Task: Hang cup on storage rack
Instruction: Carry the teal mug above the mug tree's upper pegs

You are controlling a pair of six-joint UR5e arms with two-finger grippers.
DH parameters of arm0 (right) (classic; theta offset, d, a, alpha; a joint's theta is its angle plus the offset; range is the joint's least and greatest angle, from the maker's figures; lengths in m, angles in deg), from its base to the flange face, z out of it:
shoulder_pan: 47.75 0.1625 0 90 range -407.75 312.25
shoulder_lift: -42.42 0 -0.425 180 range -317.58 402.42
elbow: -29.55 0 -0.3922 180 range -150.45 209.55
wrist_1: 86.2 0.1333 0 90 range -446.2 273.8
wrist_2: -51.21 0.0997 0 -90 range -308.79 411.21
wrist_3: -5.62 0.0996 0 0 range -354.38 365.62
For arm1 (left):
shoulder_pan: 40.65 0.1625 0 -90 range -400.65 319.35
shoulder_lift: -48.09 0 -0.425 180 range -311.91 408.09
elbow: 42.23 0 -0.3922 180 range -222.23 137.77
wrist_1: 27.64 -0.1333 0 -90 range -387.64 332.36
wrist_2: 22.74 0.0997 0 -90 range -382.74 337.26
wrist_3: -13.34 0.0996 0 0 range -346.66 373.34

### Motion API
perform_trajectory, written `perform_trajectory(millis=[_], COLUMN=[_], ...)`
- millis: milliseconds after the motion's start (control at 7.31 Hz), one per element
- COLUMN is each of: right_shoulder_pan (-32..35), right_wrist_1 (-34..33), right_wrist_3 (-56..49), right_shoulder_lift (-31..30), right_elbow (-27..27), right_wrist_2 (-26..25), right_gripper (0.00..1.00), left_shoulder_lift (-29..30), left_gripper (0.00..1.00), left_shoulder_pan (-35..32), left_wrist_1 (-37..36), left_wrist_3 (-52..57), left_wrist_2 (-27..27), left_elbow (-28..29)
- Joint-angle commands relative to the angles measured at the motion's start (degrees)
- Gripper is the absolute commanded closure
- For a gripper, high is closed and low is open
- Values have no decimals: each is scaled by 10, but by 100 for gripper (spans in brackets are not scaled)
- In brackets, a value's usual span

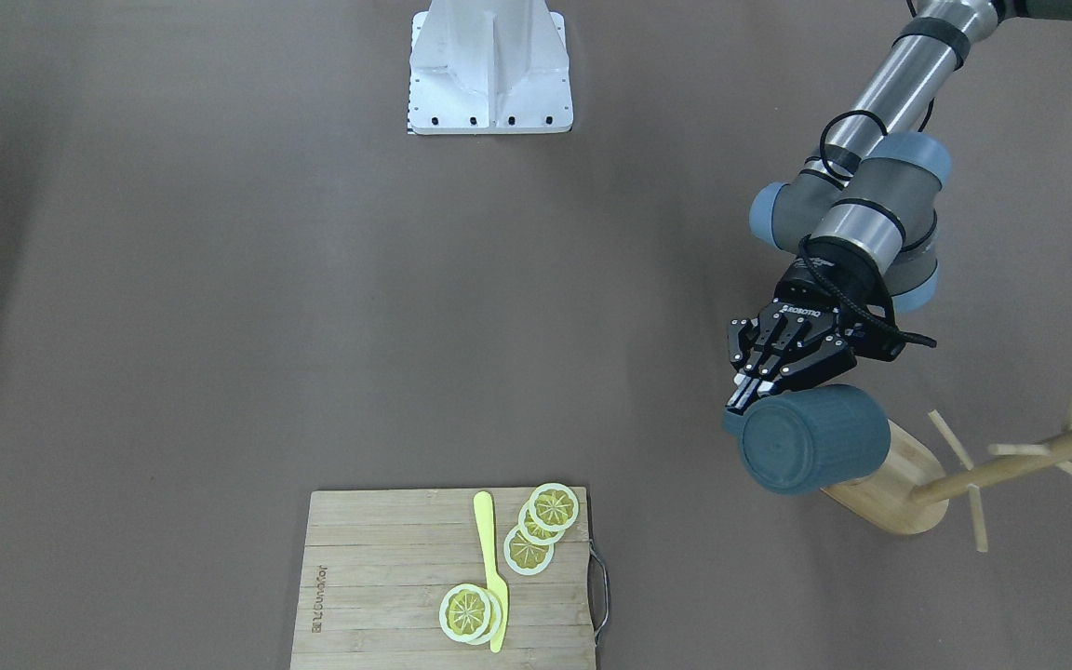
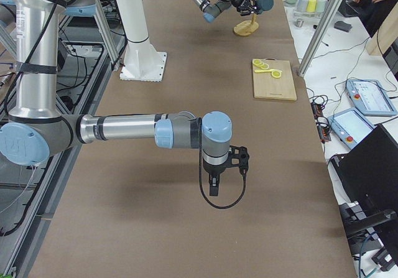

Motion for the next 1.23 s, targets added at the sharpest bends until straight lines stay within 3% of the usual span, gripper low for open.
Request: perform_trajectory(millis=[0,274,684,1095], right_shoulder_pan=[0,0,0,0], right_wrist_1=[0,0,0,0], right_wrist_3=[0,0,0,1], right_shoulder_lift=[0,0,0,0], right_elbow=[0,0,0,0], right_wrist_2=[0,0,-1,-1], right_gripper=[0,0,0,0], left_shoulder_lift=[-32,-51,-53,-53], left_gripper=[100,100,100,100], left_shoulder_pan=[-7,-12,-80,-80], left_wrist_1=[29,70,89,115], left_wrist_3=[-24,-30,-32,-30], left_wrist_2=[-2,-6,-82,-82], left_elbow=[7,25,54,88])
